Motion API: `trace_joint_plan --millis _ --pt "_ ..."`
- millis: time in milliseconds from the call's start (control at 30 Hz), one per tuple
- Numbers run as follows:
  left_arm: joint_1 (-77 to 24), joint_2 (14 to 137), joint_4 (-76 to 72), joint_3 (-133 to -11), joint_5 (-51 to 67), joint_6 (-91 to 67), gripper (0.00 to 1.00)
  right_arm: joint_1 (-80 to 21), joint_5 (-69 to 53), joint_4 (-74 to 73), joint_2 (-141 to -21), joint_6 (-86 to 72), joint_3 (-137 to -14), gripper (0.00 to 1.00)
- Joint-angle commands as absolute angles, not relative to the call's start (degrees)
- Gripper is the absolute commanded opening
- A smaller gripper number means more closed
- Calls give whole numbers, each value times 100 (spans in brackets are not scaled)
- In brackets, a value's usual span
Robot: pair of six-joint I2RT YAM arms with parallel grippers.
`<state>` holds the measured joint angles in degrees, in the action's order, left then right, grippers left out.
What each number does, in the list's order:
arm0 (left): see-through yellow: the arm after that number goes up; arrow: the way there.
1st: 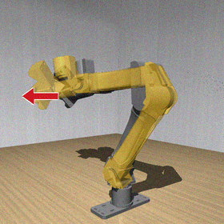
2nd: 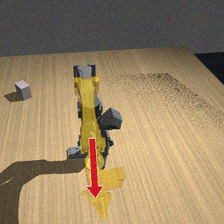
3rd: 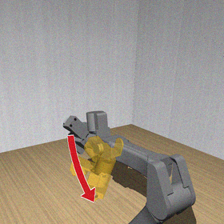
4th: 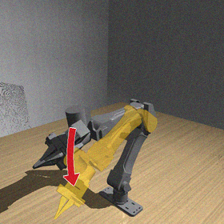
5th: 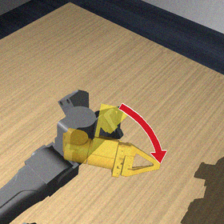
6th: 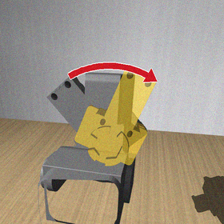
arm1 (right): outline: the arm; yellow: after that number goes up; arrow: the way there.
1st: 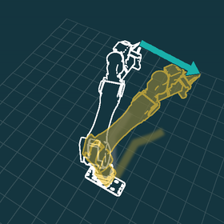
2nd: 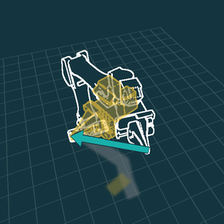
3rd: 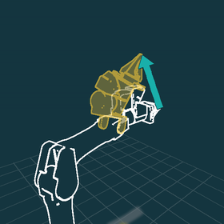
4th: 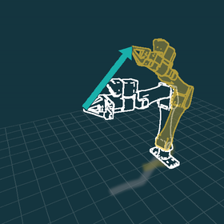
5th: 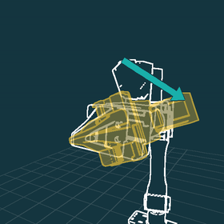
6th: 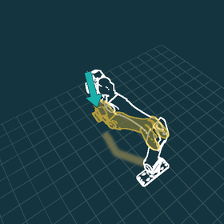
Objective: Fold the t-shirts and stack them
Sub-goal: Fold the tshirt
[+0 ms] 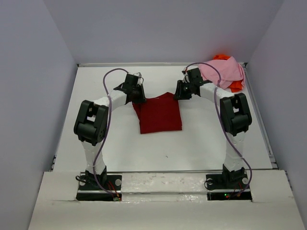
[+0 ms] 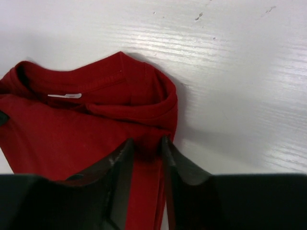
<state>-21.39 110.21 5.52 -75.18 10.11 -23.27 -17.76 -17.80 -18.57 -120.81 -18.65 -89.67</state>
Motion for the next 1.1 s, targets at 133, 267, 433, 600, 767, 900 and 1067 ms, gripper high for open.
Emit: trace_joint_plan --millis 133,267,433,600,767,900,1067 --pt "-2162 11004 360 -7734 1064 -2320 32 -1819 -1802 -1863 -11549 -1995 -8868 54" --pt "-2171 11021 343 -7726 1090 -2320 32 -1819 -1758 -1925 -11426 -2065 -8754 51" --pt "-2162 11022 316 -7691 1090 -2329 32 -1819 -1784 -2021 -11443 -2074 -8719 48" --pt "-2162 11004 299 -7664 1081 -2320 32 -1819 -1846 -2057 -11619 -2092 -8745 48" --pt "-2162 11013 299 -7682 1081 -2312 32 -1872 -1802 -2057 -11759 -2057 -8798 44" --pt "-2162 11021 299 -7708 1090 -2294 31 -1872 -1828 -2057 -11830 -2057 -8850 34" --pt "-2162 11048 290 -7743 1107 -2285 31 -1872 -1881 -2074 -11962 -2030 -8938 35"
